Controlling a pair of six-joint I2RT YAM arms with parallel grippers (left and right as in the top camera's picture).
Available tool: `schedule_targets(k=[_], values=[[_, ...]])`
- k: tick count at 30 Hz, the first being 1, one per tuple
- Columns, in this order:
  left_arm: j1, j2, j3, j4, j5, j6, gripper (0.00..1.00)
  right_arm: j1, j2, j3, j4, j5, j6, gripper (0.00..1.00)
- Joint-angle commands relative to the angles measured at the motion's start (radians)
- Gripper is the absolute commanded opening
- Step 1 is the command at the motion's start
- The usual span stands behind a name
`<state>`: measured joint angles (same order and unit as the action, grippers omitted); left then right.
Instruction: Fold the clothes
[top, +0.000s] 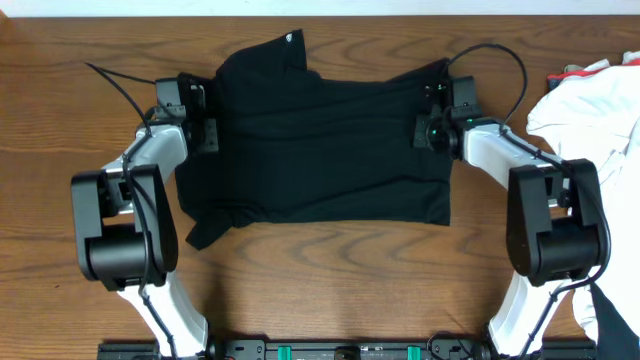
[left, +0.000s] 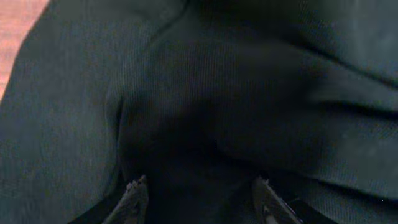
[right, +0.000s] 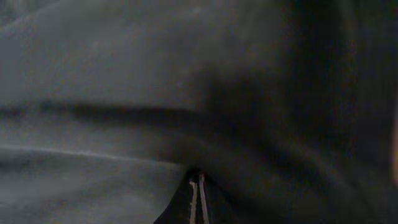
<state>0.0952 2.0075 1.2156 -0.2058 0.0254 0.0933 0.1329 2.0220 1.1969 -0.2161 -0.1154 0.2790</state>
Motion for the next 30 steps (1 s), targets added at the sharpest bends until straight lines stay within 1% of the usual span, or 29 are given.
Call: schedule_targets(k=[1, 2, 4, 6, 7, 9, 12, 14, 15, 17, 19, 21, 22, 24, 27, 30], values=[[0.004, 0.024, 0.089, -0.003, 0.044, -0.012, 0.57, -0.043, 0.031, 0.029, -0.014, -0.002, 0.027, 0.03], [0.004, 0.023, 0.118, -0.014, 0.058, -0.012, 0.57, -0.050, 0.031, 0.041, -0.020, -0.024, 0.023, 0.03], [0.004, 0.022, 0.181, -0.058, 0.078, -0.012, 0.57, -0.063, 0.030, 0.070, -0.034, -0.088, -0.001, 0.10], [0.004, 0.016, 0.248, -0.127, 0.079, -0.011, 0.58, -0.076, 0.019, 0.098, -0.062, -0.151, -0.007, 0.33], [0.005, 0.008, 0.277, -0.163, 0.079, -0.011, 0.66, -0.083, 0.008, 0.111, -0.077, -0.185, -0.007, 0.45], [0.006, -0.018, 0.323, -0.235, 0.070, -0.008, 0.75, -0.097, -0.023, 0.121, -0.098, -0.235, -0.008, 0.51], [0.008, -0.070, 0.341, -0.287, 0.062, -0.008, 0.80, -0.117, -0.081, 0.124, -0.125, -0.283, -0.026, 0.53], [0.006, -0.103, 0.341, -0.309, 0.072, -0.008, 0.80, -0.129, -0.123, 0.124, -0.139, -0.296, -0.024, 0.38], [0.004, -0.113, 0.341, -0.323, 0.086, -0.008, 0.79, -0.130, -0.134, 0.124, -0.146, -0.301, -0.020, 0.33], [-0.003, -0.124, 0.341, -0.370, 0.128, -0.008, 0.78, -0.129, -0.149, 0.124, -0.169, -0.310, -0.012, 0.27], [-0.015, -0.126, 0.341, -0.453, 0.164, -0.008, 0.78, -0.123, -0.153, 0.124, -0.220, -0.326, -0.003, 0.23], [-0.026, -0.126, 0.341, -0.551, 0.177, -0.009, 0.73, -0.114, -0.153, 0.124, -0.290, -0.360, -0.003, 0.20], [-0.032, -0.126, 0.341, -0.601, 0.177, -0.009, 0.71, -0.110, -0.153, 0.124, -0.330, -0.372, -0.004, 0.21], [-0.043, -0.126, 0.341, -0.716, 0.177, -0.012, 0.67, -0.102, -0.158, 0.124, -0.412, -0.398, -0.044, 0.33], [-0.047, -0.126, 0.341, -0.859, 0.176, -0.020, 0.60, -0.094, -0.170, 0.124, -0.520, -0.407, -0.117, 0.38], [-0.039, -0.139, 0.341, -0.958, 0.173, -0.047, 0.55, -0.090, -0.203, 0.124, -0.605, -0.406, -0.184, 0.45]])
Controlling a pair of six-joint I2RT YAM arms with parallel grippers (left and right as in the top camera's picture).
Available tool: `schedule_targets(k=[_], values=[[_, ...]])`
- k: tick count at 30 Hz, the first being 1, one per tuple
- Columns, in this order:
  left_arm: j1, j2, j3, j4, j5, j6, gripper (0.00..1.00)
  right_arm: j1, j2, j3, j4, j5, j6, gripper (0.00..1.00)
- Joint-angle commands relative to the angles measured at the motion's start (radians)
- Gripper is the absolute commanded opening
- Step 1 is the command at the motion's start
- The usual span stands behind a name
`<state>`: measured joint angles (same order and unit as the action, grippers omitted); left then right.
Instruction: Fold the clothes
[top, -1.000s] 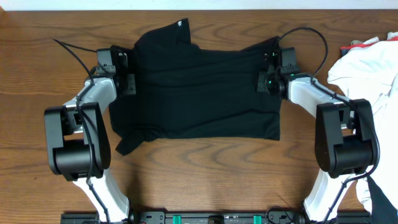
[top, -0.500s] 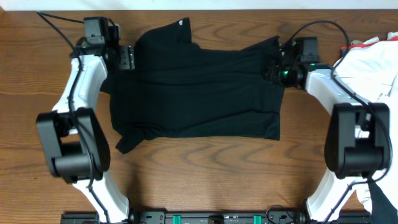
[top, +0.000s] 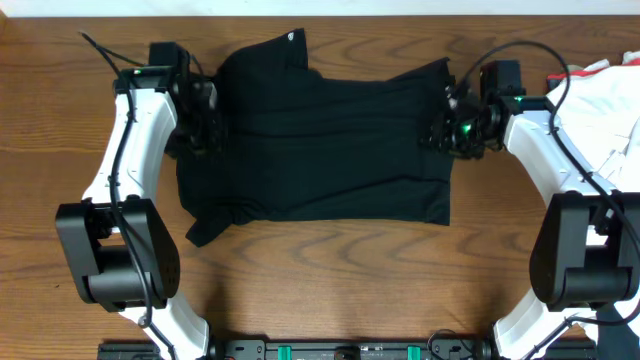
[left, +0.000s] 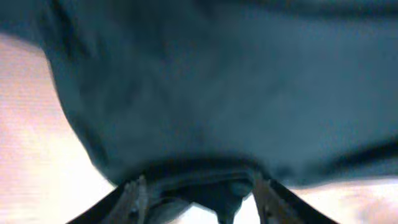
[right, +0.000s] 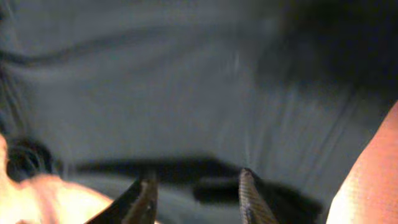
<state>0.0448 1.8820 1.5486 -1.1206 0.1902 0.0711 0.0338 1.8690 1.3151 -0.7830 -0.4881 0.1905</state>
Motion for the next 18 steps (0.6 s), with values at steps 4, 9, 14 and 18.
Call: schedule_targets(k=[4, 9, 14, 18], values=[[0.021, -0.093, 0.008, -0.122, 0.001, -0.048, 0.55, 0.009, -0.138, 0.005, -0.111, -0.033, -0.118, 0.47], [0.022, -0.272, 0.003, -0.204, -0.101, -0.132, 0.55, 0.009, -0.290, 0.005, -0.202, -0.032, -0.107, 0.49], [0.024, -0.488, -0.079, -0.244, -0.162, -0.219, 0.56, 0.012, -0.403, 0.005, -0.346, 0.019, -0.042, 0.53], [0.024, -0.630, -0.237, -0.202, -0.157, -0.322, 0.68, 0.035, -0.424, -0.001, -0.444, 0.100, 0.000, 0.61]])
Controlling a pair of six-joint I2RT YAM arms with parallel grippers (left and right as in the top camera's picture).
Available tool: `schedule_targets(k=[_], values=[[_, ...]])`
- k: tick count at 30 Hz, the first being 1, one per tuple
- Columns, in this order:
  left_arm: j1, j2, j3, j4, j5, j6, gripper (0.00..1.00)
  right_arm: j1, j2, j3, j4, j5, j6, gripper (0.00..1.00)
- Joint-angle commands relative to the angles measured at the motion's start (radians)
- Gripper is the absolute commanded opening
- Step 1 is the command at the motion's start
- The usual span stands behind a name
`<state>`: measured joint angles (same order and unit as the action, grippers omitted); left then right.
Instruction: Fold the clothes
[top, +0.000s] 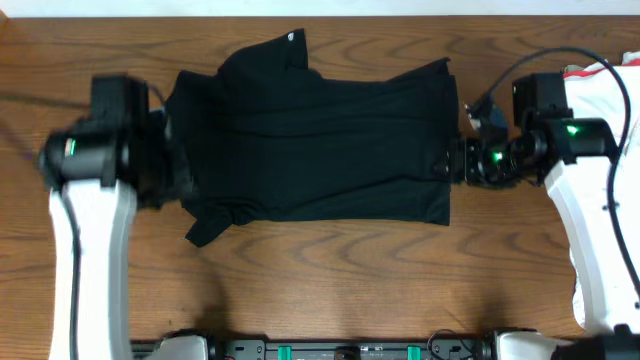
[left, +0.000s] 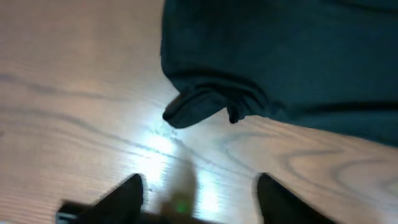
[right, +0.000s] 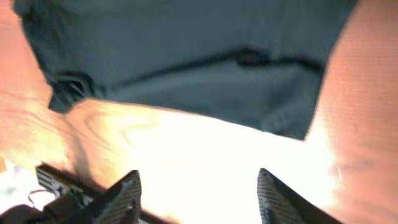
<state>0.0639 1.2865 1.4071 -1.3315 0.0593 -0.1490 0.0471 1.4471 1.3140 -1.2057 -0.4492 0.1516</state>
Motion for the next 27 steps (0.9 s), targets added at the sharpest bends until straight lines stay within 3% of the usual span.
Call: schedule_targets(k=[1, 6, 11, 16, 22, 27], values=[[0.005, -0.068, -0.157, 0.031, -0.010, -0.122, 0.70, 0.031, -0.002, -0.010, -0.028, 0.060, 0.039, 0.64], [0.005, -0.128, -0.407, 0.221, 0.042, -0.164, 0.79, 0.064, 0.000, -0.117, 0.048, 0.092, 0.074, 0.75], [0.005, -0.103, -0.577, 0.483, 0.071, -0.148, 0.80, 0.064, 0.000, -0.233, 0.153, 0.088, 0.106, 0.74], [0.005, -0.051, -0.669, 0.642, 0.061, -0.140, 0.81, 0.064, 0.000, -0.311, 0.185, 0.076, 0.106, 0.74], [0.004, 0.035, -0.680, 0.638, 0.061, -0.141, 0.81, 0.064, 0.000, -0.364, 0.226, 0.075, 0.106, 0.74], [0.004, 0.045, -0.679, 0.643, -0.038, -0.140, 0.81, 0.065, 0.000, -0.367, 0.234, 0.076, 0.106, 0.74]])
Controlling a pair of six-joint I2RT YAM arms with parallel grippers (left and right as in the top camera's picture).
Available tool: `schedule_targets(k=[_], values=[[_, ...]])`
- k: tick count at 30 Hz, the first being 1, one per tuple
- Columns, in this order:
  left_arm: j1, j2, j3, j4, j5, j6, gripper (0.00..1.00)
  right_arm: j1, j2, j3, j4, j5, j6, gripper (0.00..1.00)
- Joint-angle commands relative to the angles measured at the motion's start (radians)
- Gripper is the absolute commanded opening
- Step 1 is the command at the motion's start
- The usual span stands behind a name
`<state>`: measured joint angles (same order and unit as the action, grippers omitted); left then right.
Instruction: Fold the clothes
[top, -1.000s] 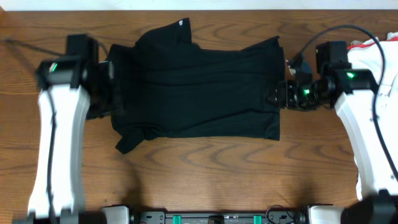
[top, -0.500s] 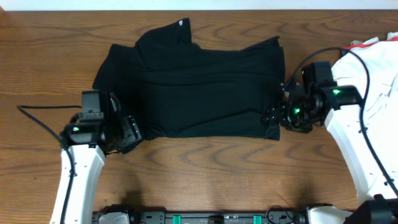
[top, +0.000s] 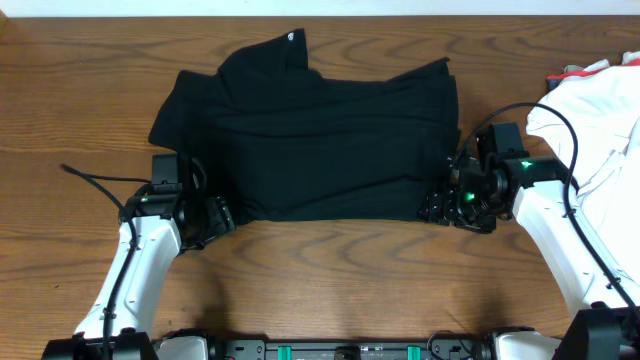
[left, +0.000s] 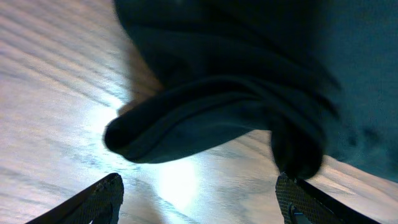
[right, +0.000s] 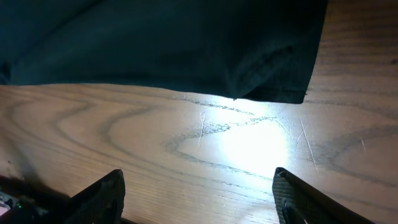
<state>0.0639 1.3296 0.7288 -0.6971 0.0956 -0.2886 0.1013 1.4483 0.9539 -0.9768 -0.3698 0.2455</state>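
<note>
A black garment (top: 320, 140) lies spread across the middle of the wooden table (top: 320, 290). My left gripper (top: 215, 215) sits low at its near left corner, jaws wide open. In the left wrist view a rolled fold of black cloth (left: 205, 118) lies just ahead of the open left gripper (left: 199, 196), with bare wood between the fingers. My right gripper (top: 437, 208) is at the near right corner. The right wrist view shows the garment's hem corner (right: 273, 68) ahead of the open right gripper (right: 199, 194), with nothing held.
A pile of white clothes (top: 600, 110) lies at the right edge of the table, with a red item (top: 565, 73) behind it. Cables trail from both arms.
Both arms have come toward the table's front. The left gripper went from beside the garment's left edge to its near left corner, the right from beside the right edge to the near right corner.
First both grippers were on the garment's far sides, the right shut and the left open over cloth. Then both stood open at those sides. Then they were clear of the cloth beside its edges. Now both are open at the near corners.
</note>
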Motion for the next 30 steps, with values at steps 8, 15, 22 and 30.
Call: schedule_targets(k=[8, 15, 22, 30], values=[[0.005, 0.007, -0.003, -0.005, -0.139, 0.030, 0.80, 0.011, -0.001, -0.006, 0.005, -0.004, 0.012, 0.74], [0.005, 0.027, -0.053, 0.051, -0.153, 0.057, 0.80, 0.011, -0.001, -0.006, -0.007, -0.004, 0.012, 0.73], [0.005, 0.055, -0.081, 0.123, -0.152, 0.093, 0.59, 0.011, -0.001, -0.007, -0.011, -0.004, 0.012, 0.73], [0.005, 0.060, -0.080, 0.105, -0.153, 0.133, 0.13, 0.011, -0.001, -0.007, -0.010, 0.001, 0.012, 0.73]])
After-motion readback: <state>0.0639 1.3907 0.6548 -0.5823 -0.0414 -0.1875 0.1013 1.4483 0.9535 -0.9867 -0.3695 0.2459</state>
